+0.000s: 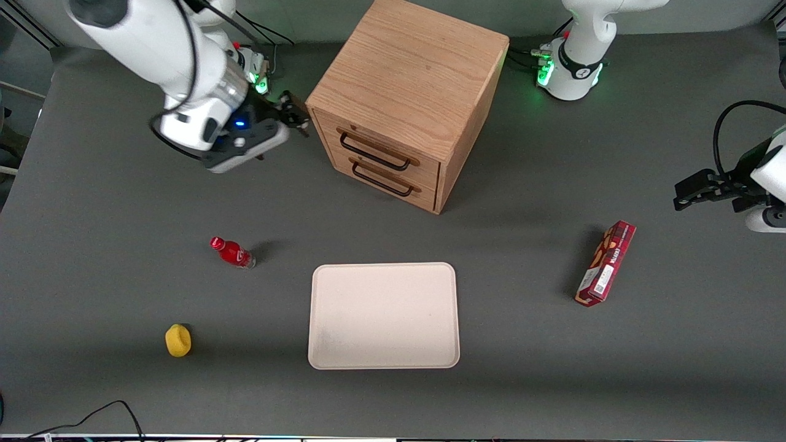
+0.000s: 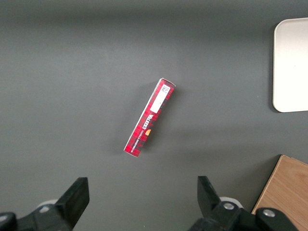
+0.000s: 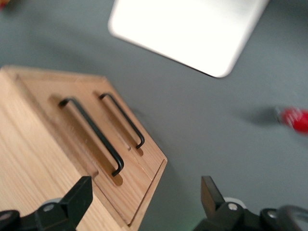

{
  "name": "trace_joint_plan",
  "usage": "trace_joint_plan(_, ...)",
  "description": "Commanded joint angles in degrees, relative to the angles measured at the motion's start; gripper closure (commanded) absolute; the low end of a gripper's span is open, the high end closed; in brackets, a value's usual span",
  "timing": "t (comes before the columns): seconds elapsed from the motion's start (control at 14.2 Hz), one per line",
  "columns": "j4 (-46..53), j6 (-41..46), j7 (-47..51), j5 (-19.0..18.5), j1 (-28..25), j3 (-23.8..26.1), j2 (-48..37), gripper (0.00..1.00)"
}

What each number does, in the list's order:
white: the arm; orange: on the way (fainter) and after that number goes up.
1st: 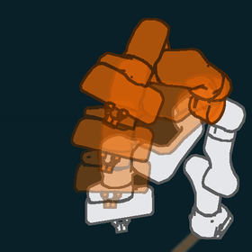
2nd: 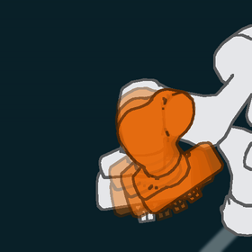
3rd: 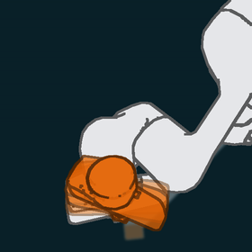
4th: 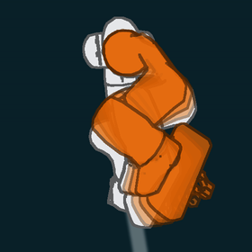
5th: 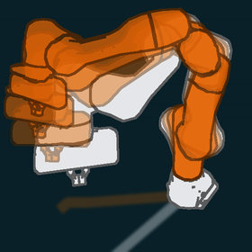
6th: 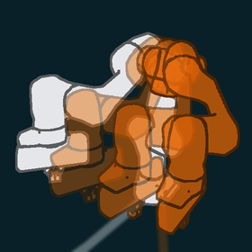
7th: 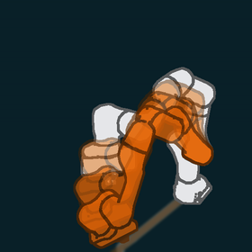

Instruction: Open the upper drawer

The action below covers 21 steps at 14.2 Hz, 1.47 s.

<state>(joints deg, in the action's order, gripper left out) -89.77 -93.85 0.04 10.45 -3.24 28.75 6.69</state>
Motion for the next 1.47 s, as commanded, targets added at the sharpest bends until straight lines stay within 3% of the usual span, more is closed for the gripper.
trace_joint_plan(0.0, 2.8, 0.3, -19.0, 5.2, 0.4, 0.9, 6.6, 0.0)
trace_joint_plan(0.14, 2.8, 0.3, -27.0, 10.1, 0.5, 0.9, 11.0, 0.0)
trace_joint_plan(0.28, 2.8, -0.6, -29.3, 12.1, 0.3, 1.5, 14.4, 0.0)
trace_joint_plan(0.56, 2.3, -4.0, -29.0, 12.1, -0.1, 4.6, 19.0, 0.0)
trace_joint_plan(1.4, -2.0, -10.7, -28.6, 10.6, -1.9, 5.5, 21.3, 0.0)
